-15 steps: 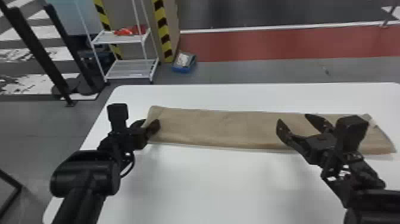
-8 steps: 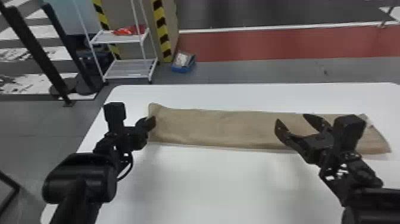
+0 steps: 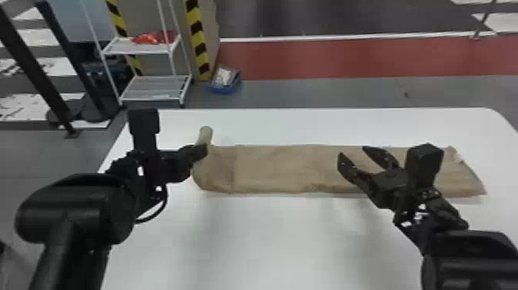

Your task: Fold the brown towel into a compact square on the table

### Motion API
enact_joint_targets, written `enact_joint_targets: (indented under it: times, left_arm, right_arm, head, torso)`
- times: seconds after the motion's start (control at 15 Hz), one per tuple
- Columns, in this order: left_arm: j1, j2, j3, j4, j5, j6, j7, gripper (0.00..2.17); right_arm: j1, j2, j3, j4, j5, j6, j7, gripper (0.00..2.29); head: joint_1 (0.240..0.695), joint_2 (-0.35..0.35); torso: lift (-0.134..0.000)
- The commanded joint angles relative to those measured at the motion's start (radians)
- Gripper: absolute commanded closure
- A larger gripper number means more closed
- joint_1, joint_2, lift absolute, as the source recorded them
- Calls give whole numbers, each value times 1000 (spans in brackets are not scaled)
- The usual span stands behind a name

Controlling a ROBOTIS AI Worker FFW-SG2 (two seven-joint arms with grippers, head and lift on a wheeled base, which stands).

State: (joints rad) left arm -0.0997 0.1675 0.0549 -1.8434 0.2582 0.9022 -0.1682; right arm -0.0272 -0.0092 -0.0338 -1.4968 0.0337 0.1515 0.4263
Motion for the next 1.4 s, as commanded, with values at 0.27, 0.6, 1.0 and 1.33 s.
enact_joint_targets:
  times: [0.27,0.6,1.0,1.33]
  left_arm:
    - [-86,-42,-21,-272,144,376,61,1231]
    - [-110,-40,19,-398,286,462,101,1231]
    - [-124,-37,49,-395,340,465,107,1231]
    - [-133,-34,76,-384,365,462,113,1231]
  right_arm:
    - [-105,10,14,193,5,17,86,1939]
    - [-134,10,74,265,3,-29,86,1953]
    - [-157,10,186,325,-5,-2,83,1953]
    - [-125,10,265,274,-51,-14,61,1936]
  head:
    - [695,36]
    - [695,18]
    - [695,54]
    - [695,113]
  torso:
    - [-123]
    - [-123]
    - [-123]
    - [-123]
